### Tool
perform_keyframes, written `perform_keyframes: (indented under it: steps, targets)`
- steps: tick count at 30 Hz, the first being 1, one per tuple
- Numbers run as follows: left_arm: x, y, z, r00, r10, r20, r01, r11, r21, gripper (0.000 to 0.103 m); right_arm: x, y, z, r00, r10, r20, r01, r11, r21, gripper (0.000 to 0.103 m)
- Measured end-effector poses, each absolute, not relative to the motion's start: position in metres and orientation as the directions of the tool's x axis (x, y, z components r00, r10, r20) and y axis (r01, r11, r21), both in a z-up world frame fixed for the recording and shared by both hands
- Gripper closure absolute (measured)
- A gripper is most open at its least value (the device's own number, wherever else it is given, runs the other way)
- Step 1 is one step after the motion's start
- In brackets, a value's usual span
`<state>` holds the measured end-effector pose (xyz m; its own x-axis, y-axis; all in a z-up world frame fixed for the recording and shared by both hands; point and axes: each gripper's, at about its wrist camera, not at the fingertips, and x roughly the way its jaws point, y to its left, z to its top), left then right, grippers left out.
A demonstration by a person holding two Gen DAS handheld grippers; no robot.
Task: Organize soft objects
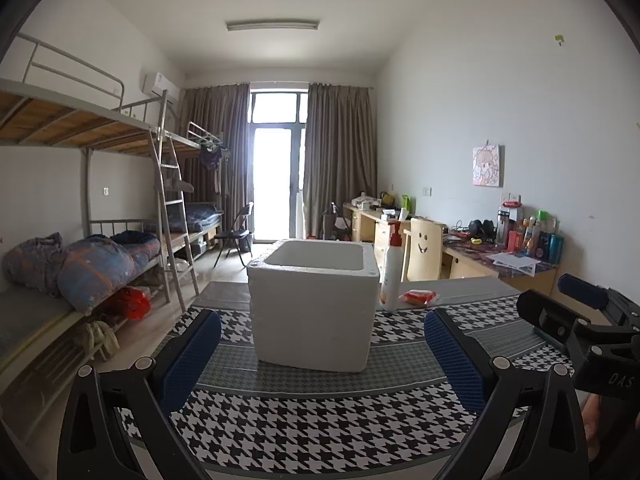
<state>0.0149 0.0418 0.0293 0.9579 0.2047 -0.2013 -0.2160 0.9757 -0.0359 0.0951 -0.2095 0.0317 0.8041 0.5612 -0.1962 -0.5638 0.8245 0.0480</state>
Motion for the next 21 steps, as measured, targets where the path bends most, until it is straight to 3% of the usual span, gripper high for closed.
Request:
perform_keyframes:
  steps: [21]
  targets:
    - [0.016,0.0428,0.0275,0.956,0.2,-0.215,-0.209,0.978,-0.024,0.001,0.1039,-0.2092,0.0305,0.806,0.55,-0.219,-0.553,0.831,0.055,0.0]
